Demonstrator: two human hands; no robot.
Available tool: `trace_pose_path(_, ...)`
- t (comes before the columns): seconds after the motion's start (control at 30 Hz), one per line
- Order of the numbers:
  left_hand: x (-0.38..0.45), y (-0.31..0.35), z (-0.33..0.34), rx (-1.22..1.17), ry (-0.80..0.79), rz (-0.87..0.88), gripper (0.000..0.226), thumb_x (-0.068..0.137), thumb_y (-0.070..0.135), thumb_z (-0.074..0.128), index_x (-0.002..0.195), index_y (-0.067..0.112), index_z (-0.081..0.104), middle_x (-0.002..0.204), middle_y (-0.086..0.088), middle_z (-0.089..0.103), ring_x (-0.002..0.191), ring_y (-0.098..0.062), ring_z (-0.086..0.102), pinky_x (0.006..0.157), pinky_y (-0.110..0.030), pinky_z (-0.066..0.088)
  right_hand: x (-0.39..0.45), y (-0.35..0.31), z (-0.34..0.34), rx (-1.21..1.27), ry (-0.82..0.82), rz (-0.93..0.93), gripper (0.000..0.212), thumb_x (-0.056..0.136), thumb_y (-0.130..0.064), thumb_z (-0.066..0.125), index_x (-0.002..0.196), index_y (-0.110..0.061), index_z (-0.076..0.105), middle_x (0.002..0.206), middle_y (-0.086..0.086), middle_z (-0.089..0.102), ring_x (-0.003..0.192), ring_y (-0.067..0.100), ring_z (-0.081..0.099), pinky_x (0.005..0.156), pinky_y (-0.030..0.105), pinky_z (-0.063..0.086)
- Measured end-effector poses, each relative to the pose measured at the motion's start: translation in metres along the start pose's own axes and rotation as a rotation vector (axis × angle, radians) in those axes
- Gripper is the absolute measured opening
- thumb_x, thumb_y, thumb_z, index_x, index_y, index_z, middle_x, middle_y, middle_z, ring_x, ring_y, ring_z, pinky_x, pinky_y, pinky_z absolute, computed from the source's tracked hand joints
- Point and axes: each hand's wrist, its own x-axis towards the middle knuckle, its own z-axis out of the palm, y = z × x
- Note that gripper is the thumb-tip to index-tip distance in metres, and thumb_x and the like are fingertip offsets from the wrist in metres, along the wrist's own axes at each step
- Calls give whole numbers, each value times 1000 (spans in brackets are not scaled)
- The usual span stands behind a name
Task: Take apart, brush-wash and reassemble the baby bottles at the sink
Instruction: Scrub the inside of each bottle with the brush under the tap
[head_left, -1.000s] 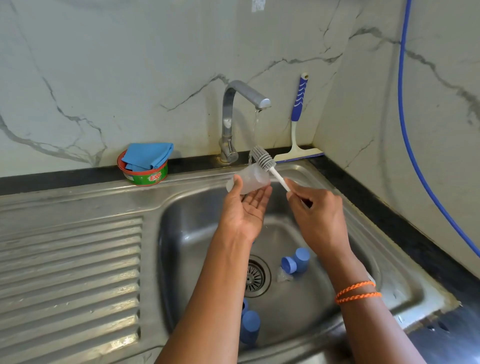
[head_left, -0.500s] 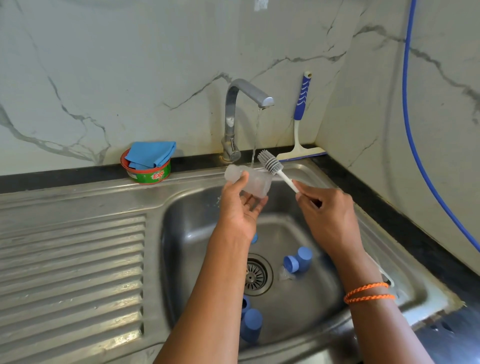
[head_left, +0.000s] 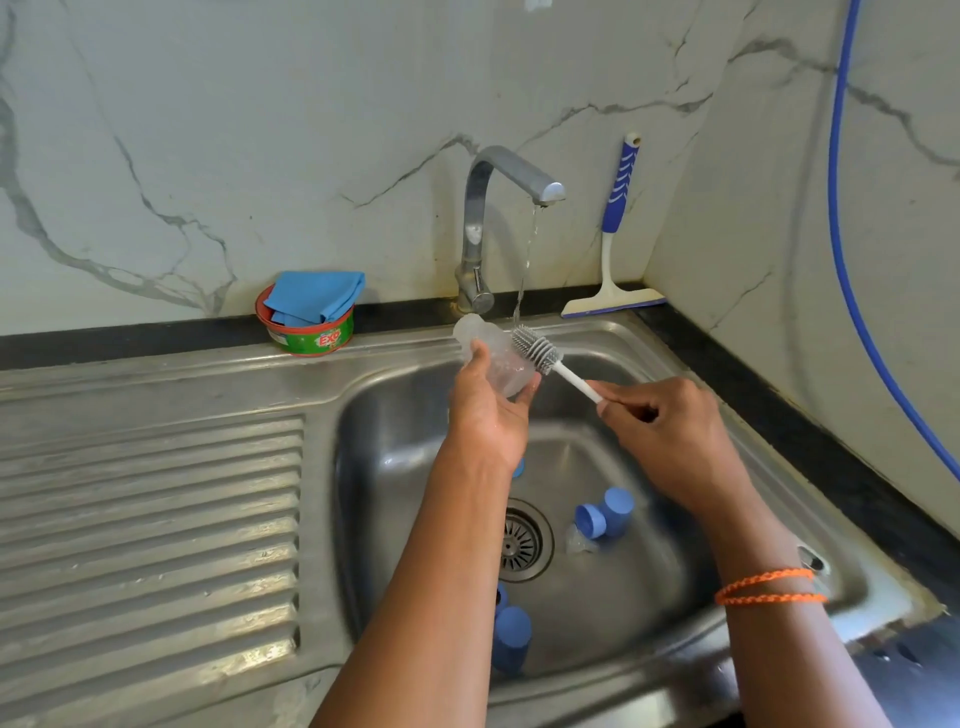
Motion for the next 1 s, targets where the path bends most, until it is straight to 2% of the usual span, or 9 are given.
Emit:
trace_pose_path(0.13,-5,0,-2,88,-48,-20,45,103,35,63,139,8,56,131,-20,67,121,-36,66,102,-49,56,2,-9,17,-35,77,-18,32,100,-26,64,126,-40,76,58,0,55,53,11,40,53,38,40)
trace_pose_path(0.23,-6,-1,1,138,-76,-64,42,103,33,63,133,4,56,128,-26,67,121,-41,66,101,-53,56,5,-13,30,-12,148,-5,28,103,-28,61,125,-37,77,60,0,54,57,22,49,54,37,43)
trace_pose_path(0.33,-6,1,1,146,-47,-115,43,108,36,53,134,1,54,128,-28,67,120,-43,67,98,-52,58,5,-16,33,5,113,-55,26,104,-29,60,123,-39,75,60,-1,54,57,22,51,52,38,43)
trace_pose_path(0.47,-12,8,4,6,41,-93,39,112,34,43,134,2,51,123,-29,66,107,-39,70,93,-49,60,1,-15,29,11,48,-52,28,104,-32,61,127,-41,74,58,-5,56,51,11,45,51,30,36)
trace_pose_path(0.6,-10,15,3,-125,71,-43,36,112,33,42,136,6,46,117,-26,62,96,-34,66,98,-45,56,-4,-12,17,39,6,28,27,99,-29,64,118,-39,80,57,-1,58,51,10,39,51,35,37)
trace_pose_path(0.73,-11,13,1,100,60,-41,40,113,36,38,136,7,52,114,-19,71,86,-25,69,70,-33,51,-2,-14,26,32,70,22,29,101,-30,63,125,-38,77,55,-5,54,50,10,40,50,33,36)
trace_pose_path(0.83,-12,9,2,259,44,-57,44,114,35,33,134,6,60,97,-13,77,71,-19,68,59,-28,41,4,-18,39,30,130,13,29,105,-29,60,129,-34,75,58,-4,53,52,14,45,50,35,39)
trace_pose_path(0.9,-14,7,3,275,44,-66,52,114,41,29,132,5,61,96,-12,78,72,-20,69,61,-29,43,7,-19,44,40,135,0,27,106,-26,60,126,-34,75,58,-2,51,54,20,45,52,40,43)
trace_pose_path(1.0,-14,5,4,241,-3,-98,69,105,65,36,130,7,63,112,-16,77,87,-23,73,71,-34,54,7,-20,45,39,96,-37,30,106,-23,60,126,-39,75,60,-1,55,57,26,49,53,43,47)
